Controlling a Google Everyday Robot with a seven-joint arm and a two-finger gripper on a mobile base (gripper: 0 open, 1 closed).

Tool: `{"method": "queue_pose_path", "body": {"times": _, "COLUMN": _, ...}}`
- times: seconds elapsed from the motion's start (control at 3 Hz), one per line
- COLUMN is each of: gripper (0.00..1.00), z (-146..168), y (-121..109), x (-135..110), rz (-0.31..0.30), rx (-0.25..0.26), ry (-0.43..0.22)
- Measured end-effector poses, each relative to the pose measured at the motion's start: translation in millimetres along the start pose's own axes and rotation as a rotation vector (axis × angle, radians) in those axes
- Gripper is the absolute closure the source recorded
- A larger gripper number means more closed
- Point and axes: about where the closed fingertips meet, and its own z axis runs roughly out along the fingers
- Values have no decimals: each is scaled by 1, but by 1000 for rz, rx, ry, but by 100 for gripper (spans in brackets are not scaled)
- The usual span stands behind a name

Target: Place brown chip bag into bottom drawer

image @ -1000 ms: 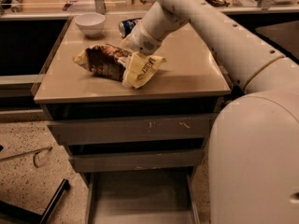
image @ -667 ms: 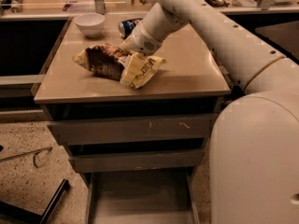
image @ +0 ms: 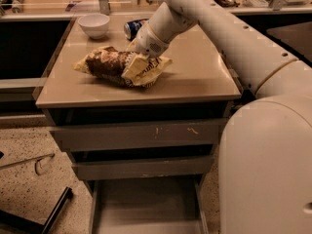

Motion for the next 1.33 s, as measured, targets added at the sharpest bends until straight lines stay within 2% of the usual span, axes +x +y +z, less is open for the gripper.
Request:
{"method": "queue_pose_path", "body": {"times": 0.33, "gripper": 88, "z": -18, "y": 17, "x": -11, "rz": -21, "rx": 4, "ry": 2}}
{"method": "queue_pose_path", "body": {"times": 0.67, "gripper": 100, "z": -52, "y": 52, "x": -28, "rz": -44, "rx": 52, "ry": 8}}
{"method": "queue_pose_path", "body": {"times": 1.0, "gripper": 100, "z": -69, "y": 129, "x": -23, "rz": -21, "rx": 24, "ry": 17}}
{"method": "queue_pose_path", "body": {"times": 1.33, "gripper": 100, "z": -69, "y": 129, "x": -23, "rz": -21, "rx": 24, "ry": 17}}
